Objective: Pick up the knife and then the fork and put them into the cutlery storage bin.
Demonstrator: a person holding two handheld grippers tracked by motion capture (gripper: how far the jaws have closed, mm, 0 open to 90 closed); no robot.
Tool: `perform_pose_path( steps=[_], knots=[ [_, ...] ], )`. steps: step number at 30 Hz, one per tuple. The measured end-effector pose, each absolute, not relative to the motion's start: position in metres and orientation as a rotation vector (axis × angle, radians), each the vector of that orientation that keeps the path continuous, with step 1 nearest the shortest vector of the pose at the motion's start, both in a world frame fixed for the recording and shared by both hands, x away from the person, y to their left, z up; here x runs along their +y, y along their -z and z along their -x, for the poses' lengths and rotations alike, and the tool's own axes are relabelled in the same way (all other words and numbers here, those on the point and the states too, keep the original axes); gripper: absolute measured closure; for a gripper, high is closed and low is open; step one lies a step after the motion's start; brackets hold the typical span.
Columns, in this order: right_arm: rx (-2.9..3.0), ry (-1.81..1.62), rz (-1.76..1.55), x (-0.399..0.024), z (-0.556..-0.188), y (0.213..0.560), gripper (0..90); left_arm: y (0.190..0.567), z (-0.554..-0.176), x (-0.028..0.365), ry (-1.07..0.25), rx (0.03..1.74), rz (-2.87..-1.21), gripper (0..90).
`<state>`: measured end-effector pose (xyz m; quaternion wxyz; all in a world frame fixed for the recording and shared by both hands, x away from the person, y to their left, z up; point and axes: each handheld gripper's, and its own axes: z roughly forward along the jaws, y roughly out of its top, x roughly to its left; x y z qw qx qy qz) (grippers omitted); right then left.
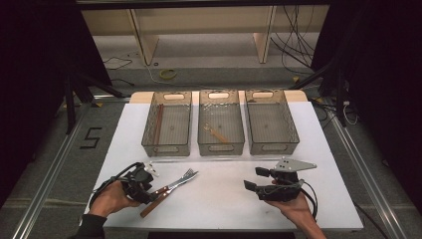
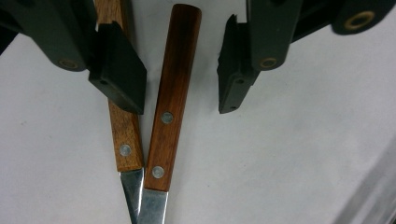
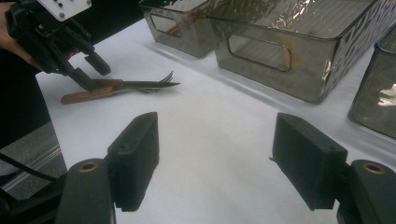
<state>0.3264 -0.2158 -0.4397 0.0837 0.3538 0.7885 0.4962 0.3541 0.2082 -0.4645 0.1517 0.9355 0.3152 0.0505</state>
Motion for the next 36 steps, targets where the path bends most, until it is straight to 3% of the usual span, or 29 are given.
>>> perform_pose_path(
  steps=[18, 36],
  knots=[
    [2.355, -1.482, -1.057, -0.215, -0.326, 0.440, 32.5, 0.468, -0.353, 0.205, -0.116, 0.819, -2.713, 72.5],
    [2.356, -1.489, -1.049, -0.214, -0.325, 0.439, 32.6, 0.451, -0.348, 0.200, -0.205, 0.724, -2.651, 75.5]
  ],
)
